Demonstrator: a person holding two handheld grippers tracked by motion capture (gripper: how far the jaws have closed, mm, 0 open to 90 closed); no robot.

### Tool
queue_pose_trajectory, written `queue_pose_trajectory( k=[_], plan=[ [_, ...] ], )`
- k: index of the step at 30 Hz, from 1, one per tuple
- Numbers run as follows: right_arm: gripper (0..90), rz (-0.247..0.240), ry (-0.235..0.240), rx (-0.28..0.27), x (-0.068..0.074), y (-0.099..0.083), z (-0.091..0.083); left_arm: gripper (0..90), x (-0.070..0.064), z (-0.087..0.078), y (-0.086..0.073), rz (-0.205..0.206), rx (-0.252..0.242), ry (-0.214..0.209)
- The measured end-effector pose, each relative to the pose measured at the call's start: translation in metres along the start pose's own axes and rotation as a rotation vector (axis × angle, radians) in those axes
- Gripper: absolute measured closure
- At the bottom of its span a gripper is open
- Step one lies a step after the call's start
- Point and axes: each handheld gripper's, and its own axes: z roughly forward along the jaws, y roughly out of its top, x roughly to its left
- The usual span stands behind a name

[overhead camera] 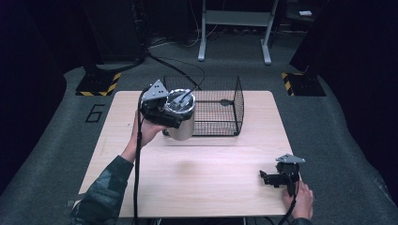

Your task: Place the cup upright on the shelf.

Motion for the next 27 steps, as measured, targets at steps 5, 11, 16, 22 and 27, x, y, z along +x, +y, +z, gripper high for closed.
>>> queue_pose_trajectory(
  k=[5,11,16,22,27],
  plan=[
    [0.0,0.0,0.0,0.0,0.0,0.0,0.0,3.7,0.008,0.011,0.008,-0.015,-0.002,0.02],
    [0.0,0.0,0.0,0.0,0.0,0.0,0.0,3.7,0.013,0.022,0.013,-0.011,0.008,0.039],
    [0.0,0.0,0.0,0.0,0.0,0.0,0.0,3.7,0.017,0.029,0.016,-0.026,0.007,0.051],
    [0.0,-0.001,0.0,0.0,0.0,0.0,0.0,3.7,0.023,0.039,0.019,-0.03,0.016,0.067],
    [0.0,0.0,0.0,0.0,0.0,0.0,0.0,3.7,0.029,0.049,0.021,-0.037,0.027,0.088]
  ],
)
